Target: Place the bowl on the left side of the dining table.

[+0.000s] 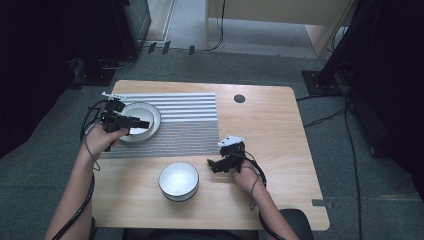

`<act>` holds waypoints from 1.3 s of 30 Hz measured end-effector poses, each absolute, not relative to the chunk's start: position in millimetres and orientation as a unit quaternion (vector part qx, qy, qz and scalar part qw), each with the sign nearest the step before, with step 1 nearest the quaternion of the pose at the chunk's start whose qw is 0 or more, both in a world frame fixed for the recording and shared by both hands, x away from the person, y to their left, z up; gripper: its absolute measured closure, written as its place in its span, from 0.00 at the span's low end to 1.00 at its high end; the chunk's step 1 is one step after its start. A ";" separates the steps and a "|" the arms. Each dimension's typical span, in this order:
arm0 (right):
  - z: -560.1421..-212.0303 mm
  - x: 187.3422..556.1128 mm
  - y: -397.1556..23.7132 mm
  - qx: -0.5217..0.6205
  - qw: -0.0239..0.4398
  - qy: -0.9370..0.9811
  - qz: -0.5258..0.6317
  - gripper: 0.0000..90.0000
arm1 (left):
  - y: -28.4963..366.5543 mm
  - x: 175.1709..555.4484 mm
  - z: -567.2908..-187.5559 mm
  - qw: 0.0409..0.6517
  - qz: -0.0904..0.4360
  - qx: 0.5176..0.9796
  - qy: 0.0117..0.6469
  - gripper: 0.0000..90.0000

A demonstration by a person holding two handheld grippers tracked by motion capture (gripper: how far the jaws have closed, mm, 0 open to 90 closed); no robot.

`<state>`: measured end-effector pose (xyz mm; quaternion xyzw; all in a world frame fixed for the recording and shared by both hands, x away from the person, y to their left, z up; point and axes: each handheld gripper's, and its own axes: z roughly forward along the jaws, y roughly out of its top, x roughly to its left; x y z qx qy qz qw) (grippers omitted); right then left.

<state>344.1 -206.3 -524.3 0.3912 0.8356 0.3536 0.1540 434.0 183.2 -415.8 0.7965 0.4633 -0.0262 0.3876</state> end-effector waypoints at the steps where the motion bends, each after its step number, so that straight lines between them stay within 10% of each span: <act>1: -524.3 344.1 -206.3 0.391 0.154 0.836 0.354 0.00 | 181.8 433.3 -416.0 0.386 -0.027 0.798 0.462 0.39; 39: -524.4 344.2 -206.4 0.390 0.155 0.836 0.354 0.00 | 138.1 415.2 -428.6 0.388 -0.039 0.832 0.394 0.38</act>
